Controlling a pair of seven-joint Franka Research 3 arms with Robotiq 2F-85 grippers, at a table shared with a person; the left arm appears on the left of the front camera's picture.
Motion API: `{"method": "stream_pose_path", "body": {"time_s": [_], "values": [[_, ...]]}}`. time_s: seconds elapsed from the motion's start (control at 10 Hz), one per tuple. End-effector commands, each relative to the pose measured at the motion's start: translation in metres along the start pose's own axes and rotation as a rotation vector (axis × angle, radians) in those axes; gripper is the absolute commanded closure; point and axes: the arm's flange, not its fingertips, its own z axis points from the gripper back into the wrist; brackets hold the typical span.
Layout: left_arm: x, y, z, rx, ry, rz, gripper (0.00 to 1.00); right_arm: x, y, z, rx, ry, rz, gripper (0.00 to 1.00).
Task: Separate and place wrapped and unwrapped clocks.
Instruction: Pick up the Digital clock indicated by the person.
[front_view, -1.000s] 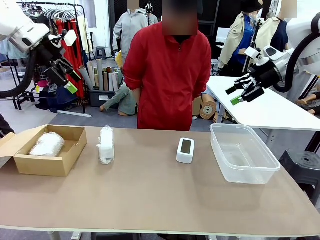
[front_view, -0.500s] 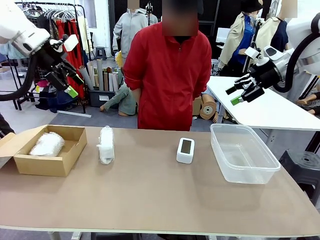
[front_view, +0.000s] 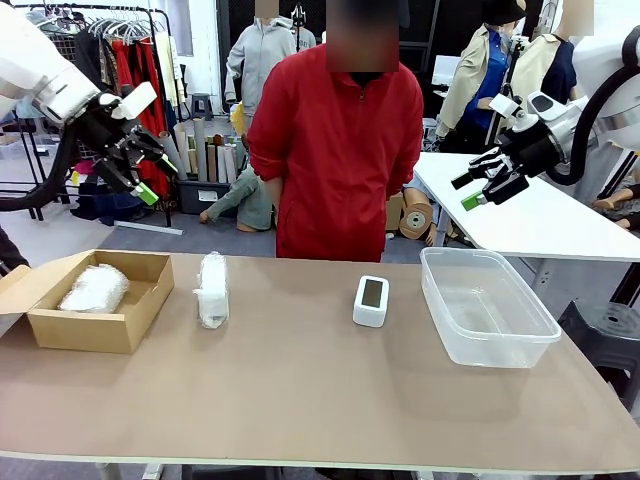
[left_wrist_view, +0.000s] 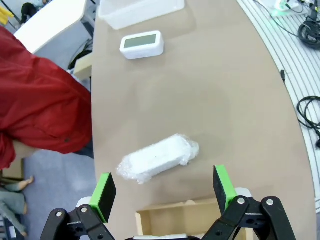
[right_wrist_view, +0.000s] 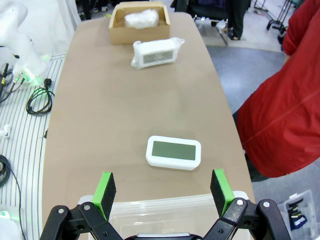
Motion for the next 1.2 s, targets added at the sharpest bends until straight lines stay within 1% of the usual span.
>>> {"method": "stream_pose_path", "body": {"time_s": [0.0, 0.2, 0.4, 0.5, 0.6, 1.1], "values": [[-0.005, 0.009, 0.01, -0.024, -0.05, 0.158, 0.0, 0.001, 0.0, 0.001, -0.005, 0.0, 0.003, 0.0], [-0.01, 0.009, 0.017, 0.014, -0.098, 0.259, 0.0, 0.001, 0.0, 0.001, -0.005, 0.0, 0.003, 0.0], [-0.011, 0.009, 0.019, 0.034, -0.112, 0.245, 0.0, 0.001, 0.0, 0.001, -0.005, 0.0, 0.003, 0.0], [-0.011, 0.01, 0.02, 0.044, -0.128, 0.216, 0.0, 0.001, 0.0, 0.001, -0.005, 0.0, 0.003, 0.0], [-0.016, 0.005, 0.017, 0.01, -0.085, 0.244, 0.0, 0.001, 0.0, 0.001, -0.005, 0.0, 0.003, 0.0], [-0.016, 0.005, 0.017, 0.01, -0.085, 0.244, 0.0, 0.001, 0.0, 0.001, -0.005, 0.0, 0.003, 0.0]]}}
